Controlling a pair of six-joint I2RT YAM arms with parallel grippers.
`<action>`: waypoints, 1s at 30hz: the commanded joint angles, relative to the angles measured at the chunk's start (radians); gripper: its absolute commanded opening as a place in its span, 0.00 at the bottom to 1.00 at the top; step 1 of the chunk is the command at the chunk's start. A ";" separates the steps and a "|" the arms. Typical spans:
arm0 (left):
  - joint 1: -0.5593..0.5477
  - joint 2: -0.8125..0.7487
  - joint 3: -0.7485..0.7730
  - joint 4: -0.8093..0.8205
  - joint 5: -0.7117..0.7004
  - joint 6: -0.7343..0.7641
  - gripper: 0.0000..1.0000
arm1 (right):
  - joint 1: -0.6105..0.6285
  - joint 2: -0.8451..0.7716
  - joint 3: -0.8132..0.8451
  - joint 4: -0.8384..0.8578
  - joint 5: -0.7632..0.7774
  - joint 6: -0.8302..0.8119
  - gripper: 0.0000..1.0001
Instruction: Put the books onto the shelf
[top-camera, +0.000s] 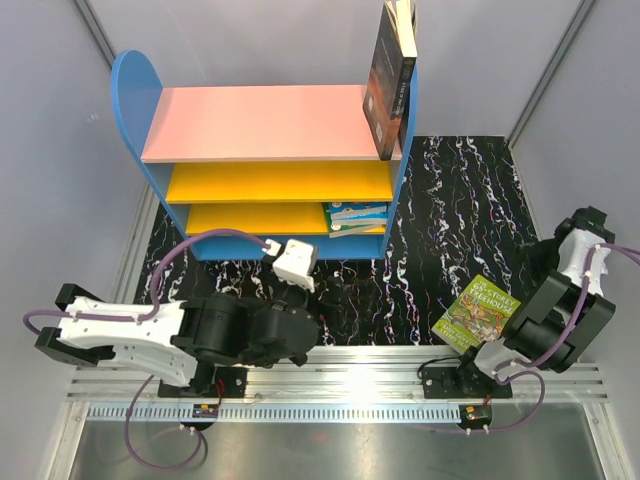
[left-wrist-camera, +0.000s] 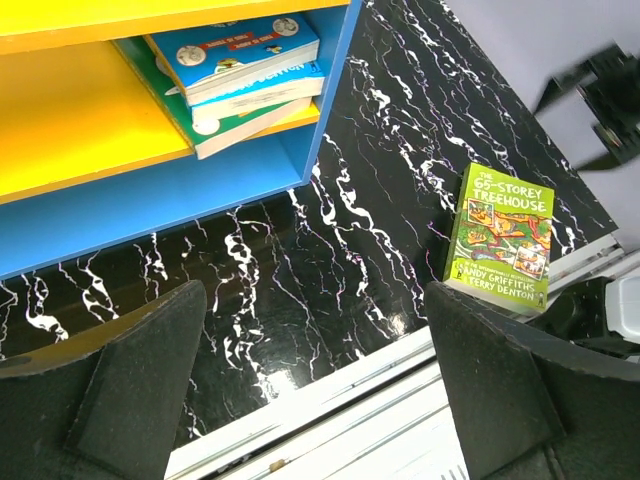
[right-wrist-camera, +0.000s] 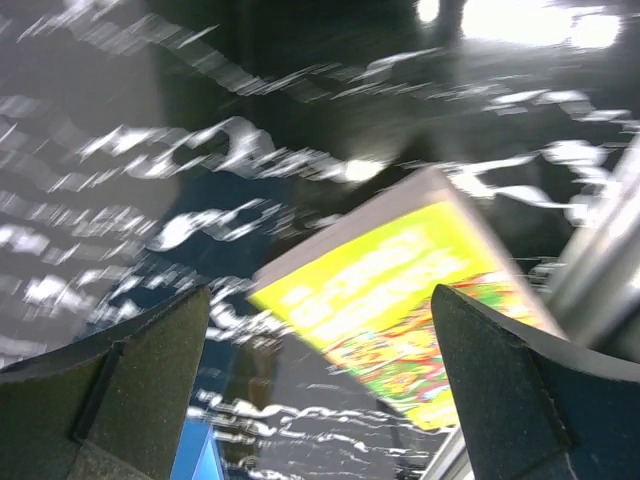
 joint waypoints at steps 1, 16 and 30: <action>0.004 -0.080 -0.037 0.041 -0.020 -0.014 0.95 | -0.064 -0.047 -0.013 -0.060 0.131 -0.028 1.00; 0.052 -0.304 -0.183 -0.117 -0.031 -0.094 0.96 | -0.146 0.055 -0.256 0.190 0.049 -0.020 1.00; 0.053 -0.295 -0.147 -0.257 -0.060 -0.188 0.95 | -0.030 -0.041 -0.406 0.373 -0.217 0.116 0.92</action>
